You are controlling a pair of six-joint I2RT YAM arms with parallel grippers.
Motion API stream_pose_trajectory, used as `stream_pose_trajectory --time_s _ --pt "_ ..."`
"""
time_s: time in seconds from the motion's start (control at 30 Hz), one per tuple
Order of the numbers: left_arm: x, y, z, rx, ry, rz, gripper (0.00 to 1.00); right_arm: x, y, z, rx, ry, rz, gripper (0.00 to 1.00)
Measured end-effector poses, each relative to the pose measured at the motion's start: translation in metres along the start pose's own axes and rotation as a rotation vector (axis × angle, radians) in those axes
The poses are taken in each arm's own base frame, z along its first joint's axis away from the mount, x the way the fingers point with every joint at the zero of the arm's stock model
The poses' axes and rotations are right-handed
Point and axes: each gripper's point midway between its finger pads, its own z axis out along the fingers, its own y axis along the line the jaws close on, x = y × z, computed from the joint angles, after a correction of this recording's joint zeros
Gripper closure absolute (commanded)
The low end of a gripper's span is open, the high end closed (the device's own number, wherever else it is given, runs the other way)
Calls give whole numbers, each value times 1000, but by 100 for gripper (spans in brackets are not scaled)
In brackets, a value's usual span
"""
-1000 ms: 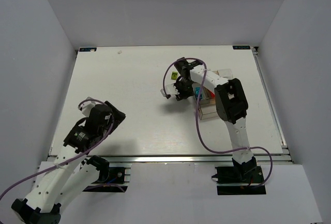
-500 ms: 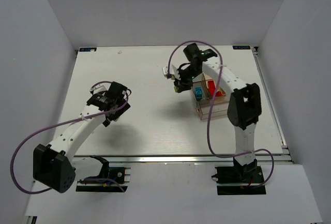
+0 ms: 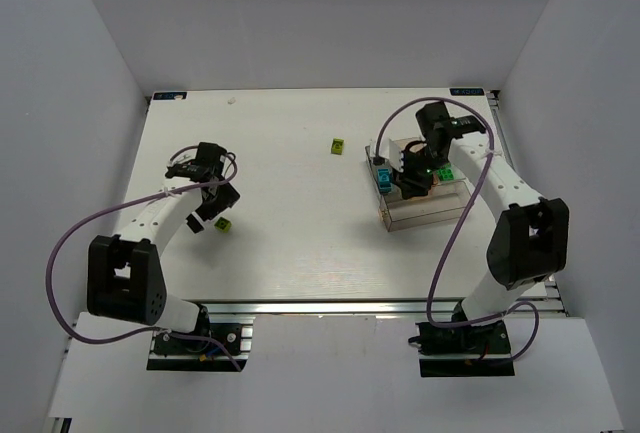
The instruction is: Sort the legos into containers by color
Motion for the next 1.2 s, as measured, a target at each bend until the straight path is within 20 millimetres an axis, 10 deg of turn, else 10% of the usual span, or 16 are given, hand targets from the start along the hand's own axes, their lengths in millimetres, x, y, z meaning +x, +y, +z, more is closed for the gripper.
stream_pose_trajectory --time_s 0.33,0.7,1.2 --pt "9 -14 25 55 117 -5 2 41 5 27 -38 118 36 44" --pt "27 -19 39 60 225 -53 9 51 3 36 -42 136 55 41" --pt "41 -11 57 9 273 -91 87 -19 -33 -53 278 -255 215 42"
